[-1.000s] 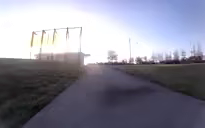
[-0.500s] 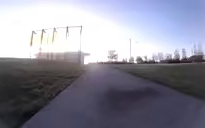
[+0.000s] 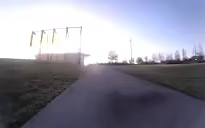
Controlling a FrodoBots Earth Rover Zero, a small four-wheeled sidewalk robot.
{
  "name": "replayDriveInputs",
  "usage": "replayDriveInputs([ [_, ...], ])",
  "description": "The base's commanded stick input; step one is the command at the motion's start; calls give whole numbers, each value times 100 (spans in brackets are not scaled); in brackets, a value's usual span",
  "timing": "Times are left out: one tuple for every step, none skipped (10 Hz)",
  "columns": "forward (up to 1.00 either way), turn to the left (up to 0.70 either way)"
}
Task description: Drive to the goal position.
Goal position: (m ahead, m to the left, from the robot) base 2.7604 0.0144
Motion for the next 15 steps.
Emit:
replayDriveInputs([
  [50, 0],
  [50, 0],
  [50, 0],
  [50, 0],
  [50, 0],
  [50, 0],
  [50, 0],
  [50, 0],
  [50, 0],
  [50, 0],
  [50, 0],
  [50, 0],
  [50, 0],
  [50, 0],
  [50, 0],
])
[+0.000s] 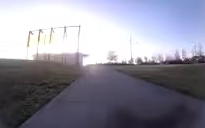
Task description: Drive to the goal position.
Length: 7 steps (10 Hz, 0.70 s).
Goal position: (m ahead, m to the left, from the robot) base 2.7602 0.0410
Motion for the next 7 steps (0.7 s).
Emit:
replayDriveInputs([
  [50, 0],
  [50, 0],
  [50, 0],
  [50, 0],
  [50, 0],
  [50, 0],
  [50, 0],
])
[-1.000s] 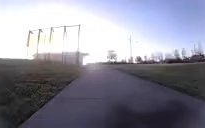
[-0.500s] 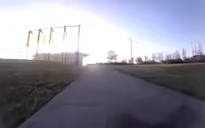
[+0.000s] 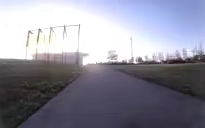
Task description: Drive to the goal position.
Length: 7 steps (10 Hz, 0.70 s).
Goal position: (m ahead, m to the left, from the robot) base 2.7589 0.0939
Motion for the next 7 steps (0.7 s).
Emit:
replayDriveInputs([
  [50, 0],
  [50, 0],
  [50, 0],
  [50, 0],
  [50, 0],
  [50, 0],
  [50, 0],
])
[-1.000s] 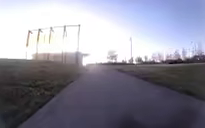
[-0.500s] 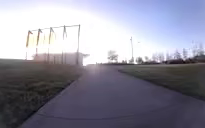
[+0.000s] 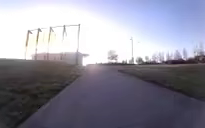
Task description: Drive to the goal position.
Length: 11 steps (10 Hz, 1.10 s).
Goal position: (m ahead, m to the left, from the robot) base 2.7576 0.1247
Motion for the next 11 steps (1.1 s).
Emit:
replayDriveInputs([
  [50, 0],
  [50, 0],
  [50, 0],
  [50, 0],
  [50, 0],
  [50, 0],
  [50, 0],
  [50, 0],
  [50, 19],
  [50, 39],
  [50, 40],
])
